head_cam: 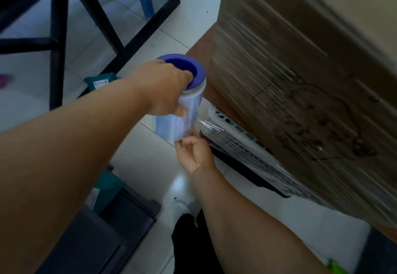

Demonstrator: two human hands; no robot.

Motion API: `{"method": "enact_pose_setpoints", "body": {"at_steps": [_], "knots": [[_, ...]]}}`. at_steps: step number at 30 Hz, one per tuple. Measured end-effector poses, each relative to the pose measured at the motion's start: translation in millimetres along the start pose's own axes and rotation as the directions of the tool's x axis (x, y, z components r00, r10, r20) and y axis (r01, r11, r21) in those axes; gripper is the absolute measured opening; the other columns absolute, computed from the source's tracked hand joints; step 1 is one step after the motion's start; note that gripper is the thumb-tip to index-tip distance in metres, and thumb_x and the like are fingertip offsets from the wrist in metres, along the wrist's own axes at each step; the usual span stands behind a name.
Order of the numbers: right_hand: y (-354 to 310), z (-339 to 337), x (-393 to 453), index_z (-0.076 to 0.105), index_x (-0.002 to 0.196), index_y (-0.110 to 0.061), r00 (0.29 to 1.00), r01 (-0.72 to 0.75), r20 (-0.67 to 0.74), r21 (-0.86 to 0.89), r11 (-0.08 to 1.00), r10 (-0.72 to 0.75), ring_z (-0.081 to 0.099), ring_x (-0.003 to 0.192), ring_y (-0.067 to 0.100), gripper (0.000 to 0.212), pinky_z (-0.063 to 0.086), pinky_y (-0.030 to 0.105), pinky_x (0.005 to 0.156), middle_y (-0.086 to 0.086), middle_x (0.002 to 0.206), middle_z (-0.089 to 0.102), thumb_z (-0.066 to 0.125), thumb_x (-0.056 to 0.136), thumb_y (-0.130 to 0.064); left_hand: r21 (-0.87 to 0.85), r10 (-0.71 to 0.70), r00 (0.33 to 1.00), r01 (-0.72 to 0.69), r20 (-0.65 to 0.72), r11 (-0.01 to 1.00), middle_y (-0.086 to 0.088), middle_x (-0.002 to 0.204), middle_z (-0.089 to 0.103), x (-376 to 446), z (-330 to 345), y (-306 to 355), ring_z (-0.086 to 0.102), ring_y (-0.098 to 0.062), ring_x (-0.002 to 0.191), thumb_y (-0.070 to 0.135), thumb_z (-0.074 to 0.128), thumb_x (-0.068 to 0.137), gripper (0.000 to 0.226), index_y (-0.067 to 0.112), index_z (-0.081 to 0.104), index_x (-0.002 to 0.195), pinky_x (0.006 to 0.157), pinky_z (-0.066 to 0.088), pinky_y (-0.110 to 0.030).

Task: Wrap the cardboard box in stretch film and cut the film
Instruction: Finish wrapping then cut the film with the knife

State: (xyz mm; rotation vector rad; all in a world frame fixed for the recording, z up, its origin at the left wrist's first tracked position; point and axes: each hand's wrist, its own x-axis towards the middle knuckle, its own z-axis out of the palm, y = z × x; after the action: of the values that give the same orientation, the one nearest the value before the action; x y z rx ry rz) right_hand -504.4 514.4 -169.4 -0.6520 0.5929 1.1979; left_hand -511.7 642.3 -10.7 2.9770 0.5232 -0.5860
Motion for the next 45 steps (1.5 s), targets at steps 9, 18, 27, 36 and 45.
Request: {"method": "enact_pose_setpoints", "body": {"at_steps": [9, 18, 27, 36, 45], "knots": [[3.6, 33.5, 18.1, 0.059, 0.099, -0.006, 0.996, 0.061, -0.077, 0.126, 0.99, -0.051, 0.062, 0.091, 0.021, 0.058, 0.045, 0.025, 0.092, 0.012, 0.095, 0.066, 0.034, 0.052, 0.016, -0.004, 0.112, 0.993, -0.112, 0.04, 0.994, 0.003, 0.087, 0.056, 21.1, -10.1, -37.8, 0.054, -0.019, 0.084, 0.047, 0.068, 0.078, 0.051, 0.019, 0.051, 0.117, 0.082, 0.048, -0.034], [16.8, 77.0, 26.0, 0.059, 0.08, -0.002, 0.994, 0.045, -0.113, 0.333, 0.942, -0.008, 0.061, 0.076, 0.019, 0.026, 0.041, 0.03, 0.104, 0.012, 0.065, 0.067, 0.038, 0.076, 0.013, 0.169, 0.133, 0.991, -0.131, 0.0, 0.977, 0.0, 0.084, 0.059, 37.1, -30.0, -59.4, 0.058, -0.019, 0.078, 0.056, 0.057, 0.083, 0.05, 0.016, 0.052, 0.112, 0.071, 0.045, -0.031], [6.5, 128.6, 36.9, 0.055, 0.075, -0.009, 0.987, 0.111, -0.153, 0.467, 0.877, -0.044, 0.054, 0.079, 0.019, 0.017, 0.041, 0.027, 0.089, 0.008, 0.081, 0.056, 0.042, 0.086, -0.009, 0.187, 0.187, 0.961, -0.15, -0.203, 0.971, -0.005, 0.076, 0.054, 52.7, -40.9, -58.0, 0.055, -0.022, 0.071, 0.053, 0.052, 0.088, 0.051, 0.009, 0.048, 0.114, 0.077, 0.05, -0.037], [-13.1, 144.4, 63.4, 0.052, 0.118, 0.013, 0.959, 0.055, -0.283, 0.273, 0.961, 0.025, 0.047, 0.127, 0.025, 0.041, 0.026, 0.027, 0.114, 0.022, 0.134, 0.051, 0.024, 0.087, 0.014, 0.18, 0.205, 0.961, -0.172, -0.188, 0.969, -0.002, 0.073, 0.053, 85.9, -36.6, -62.5, 0.05, -0.02, 0.072, 0.03, 0.052, 0.093, 0.027, 0.012, 0.047, 0.113, 0.083, 0.049, -0.038], [-36.1, 145.3, 86.3, 0.054, 0.119, 0.0, 0.969, 0.062, -0.248, 0.248, 0.967, 0.002, 0.049, 0.119, 0.011, 0.049, 0.03, 0.029, 0.113, 0.005, 0.098, 0.051, 0.026, 0.084, 0.021, 0.187, 0.309, 0.936, -0.278, -0.17, 0.942, -0.001, 0.08, 0.058, 115.5, -46.1, -61.0, 0.059, -0.023, 0.081, 0.033, 0.049, 0.094, 0.024, 0.012, 0.049, 0.106, 0.095, 0.035, -0.033]]}}
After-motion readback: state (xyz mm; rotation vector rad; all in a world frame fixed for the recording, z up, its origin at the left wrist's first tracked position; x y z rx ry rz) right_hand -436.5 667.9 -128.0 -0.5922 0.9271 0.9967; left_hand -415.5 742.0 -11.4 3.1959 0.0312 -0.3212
